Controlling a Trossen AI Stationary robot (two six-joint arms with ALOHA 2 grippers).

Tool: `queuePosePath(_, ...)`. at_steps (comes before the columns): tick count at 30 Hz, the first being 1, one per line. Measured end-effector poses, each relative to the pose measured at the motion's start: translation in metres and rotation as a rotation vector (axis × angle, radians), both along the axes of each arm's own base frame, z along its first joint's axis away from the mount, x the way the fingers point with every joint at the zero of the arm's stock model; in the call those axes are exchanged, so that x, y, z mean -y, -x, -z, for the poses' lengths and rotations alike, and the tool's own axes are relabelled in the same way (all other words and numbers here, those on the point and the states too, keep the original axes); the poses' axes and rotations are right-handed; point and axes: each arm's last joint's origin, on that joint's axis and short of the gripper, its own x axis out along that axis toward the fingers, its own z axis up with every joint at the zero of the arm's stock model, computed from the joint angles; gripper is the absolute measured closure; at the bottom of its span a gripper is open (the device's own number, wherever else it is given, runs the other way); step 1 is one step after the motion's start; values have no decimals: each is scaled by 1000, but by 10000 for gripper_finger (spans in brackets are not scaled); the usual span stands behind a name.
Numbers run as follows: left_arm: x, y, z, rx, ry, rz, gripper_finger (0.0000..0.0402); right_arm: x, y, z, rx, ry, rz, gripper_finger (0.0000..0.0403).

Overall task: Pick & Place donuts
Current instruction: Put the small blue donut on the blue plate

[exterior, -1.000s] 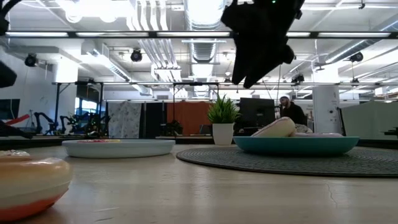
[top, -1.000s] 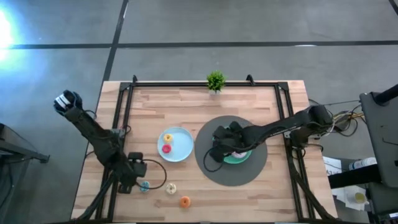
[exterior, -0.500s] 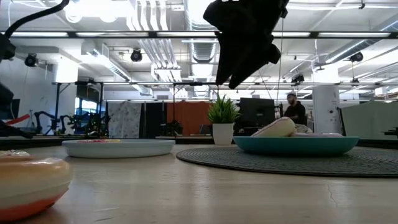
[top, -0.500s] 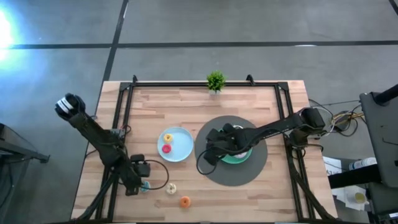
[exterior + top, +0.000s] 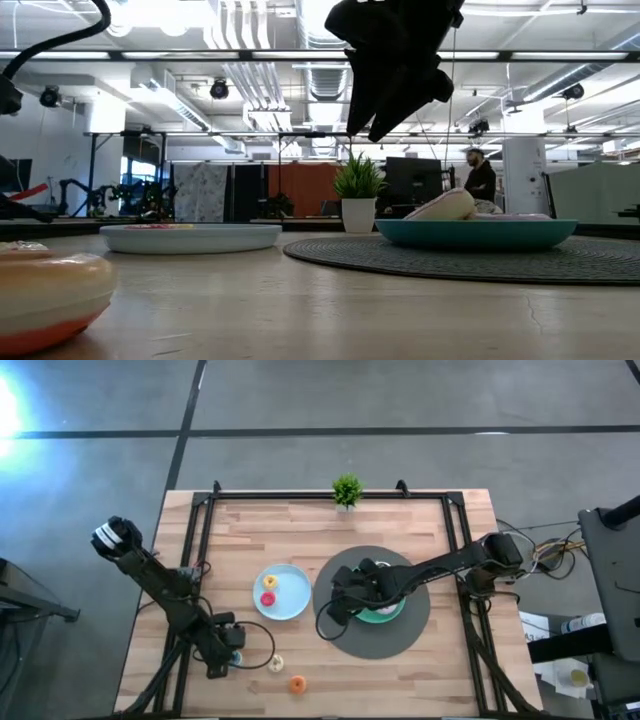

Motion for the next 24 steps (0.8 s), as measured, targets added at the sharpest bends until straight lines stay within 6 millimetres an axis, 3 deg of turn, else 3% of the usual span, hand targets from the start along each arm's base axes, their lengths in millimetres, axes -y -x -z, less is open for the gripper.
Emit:
queuePosePath(3, -1, -1, -6, 16, 8, 11, 384, 0, 1, -3, 10, -3, 0, 200)
queuePosePath(6, -7, -4, -18, 40, -1, 17, 395, 0, 3, -10, 35, -8, 1, 200)
queuePosePath(9, -26, -10, -30, 75, -86, 1, 399, 1, 6, -18, 56, -2, 7, 200)
queuePosePath(18, -118, -72, -51, 285, -236, -132, 401, 5, 12, -28, 87, 46, 36, 200)
queuePosePath(24, -179, -95, -44, 220, -339, -189, 401, 6, 14, -27, 79, 40, 62, 200)
